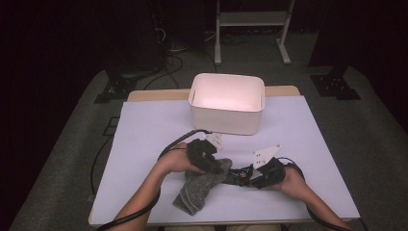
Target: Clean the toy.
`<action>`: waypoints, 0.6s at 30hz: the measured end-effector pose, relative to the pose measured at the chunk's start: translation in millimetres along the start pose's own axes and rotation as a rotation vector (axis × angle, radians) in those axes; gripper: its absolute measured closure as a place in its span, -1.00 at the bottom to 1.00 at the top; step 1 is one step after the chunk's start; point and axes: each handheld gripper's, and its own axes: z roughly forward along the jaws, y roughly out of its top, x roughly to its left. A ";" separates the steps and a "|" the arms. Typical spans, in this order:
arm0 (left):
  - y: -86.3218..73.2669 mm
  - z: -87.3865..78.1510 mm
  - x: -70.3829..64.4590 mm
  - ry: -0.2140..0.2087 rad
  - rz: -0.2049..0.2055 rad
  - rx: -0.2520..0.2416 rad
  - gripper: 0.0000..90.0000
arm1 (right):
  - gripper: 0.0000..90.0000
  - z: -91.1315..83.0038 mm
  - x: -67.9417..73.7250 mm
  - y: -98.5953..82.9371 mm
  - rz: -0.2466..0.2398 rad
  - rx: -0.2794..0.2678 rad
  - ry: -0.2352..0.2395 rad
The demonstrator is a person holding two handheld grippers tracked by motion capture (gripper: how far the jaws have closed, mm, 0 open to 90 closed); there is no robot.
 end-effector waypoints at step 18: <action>-46.2 -11.9 8.6 -0.006 -0.095 -0.085 0.75 | 0.02 2.1 -3.6 30.3 0.016 0.071 0.018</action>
